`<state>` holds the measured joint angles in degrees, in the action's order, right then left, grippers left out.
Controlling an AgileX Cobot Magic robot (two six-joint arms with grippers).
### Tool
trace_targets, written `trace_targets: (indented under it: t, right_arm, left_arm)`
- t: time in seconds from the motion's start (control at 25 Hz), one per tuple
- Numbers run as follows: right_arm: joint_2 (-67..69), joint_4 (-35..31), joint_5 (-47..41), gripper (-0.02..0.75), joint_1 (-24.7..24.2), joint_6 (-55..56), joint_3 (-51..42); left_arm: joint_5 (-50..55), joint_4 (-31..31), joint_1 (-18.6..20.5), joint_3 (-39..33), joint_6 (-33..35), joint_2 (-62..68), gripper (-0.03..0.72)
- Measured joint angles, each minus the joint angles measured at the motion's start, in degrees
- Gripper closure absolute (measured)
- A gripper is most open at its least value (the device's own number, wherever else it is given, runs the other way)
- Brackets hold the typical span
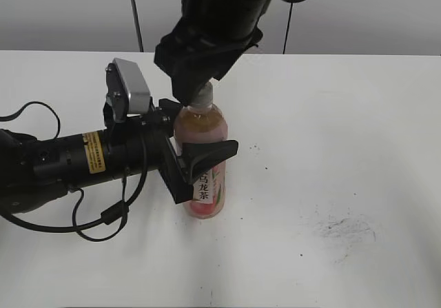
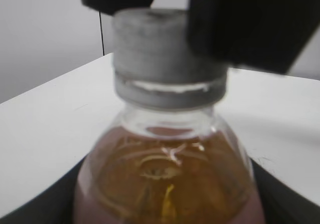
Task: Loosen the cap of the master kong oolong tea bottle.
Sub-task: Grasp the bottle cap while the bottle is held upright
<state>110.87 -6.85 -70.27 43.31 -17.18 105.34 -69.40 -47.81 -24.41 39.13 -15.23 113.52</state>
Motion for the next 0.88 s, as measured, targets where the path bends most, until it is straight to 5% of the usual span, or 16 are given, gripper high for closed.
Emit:
trace_targets:
  t: [0.52, 0.76, 0.88]
  right_arm:
    - [1.29, 0.29, 0.11, 0.278, 0.00, 4.06, 0.00]
    - [1.65, 0.80, 0.11, 0.462, 0.00, 2.84, 0.00]
    - [1.65, 1.34, 0.16, 0.462, 0.13, 0.00, 0.00]
  left_arm:
    - [0.00, 0.00, 0.00, 0.00, 0.00, 0.00, 0.242]
    - [0.06, 0.11, 0.00, 0.00, 0.00, 0.00, 0.242]
    - [0.10, 0.25, 0.00, 0.00, 0.00, 0.00, 0.242]
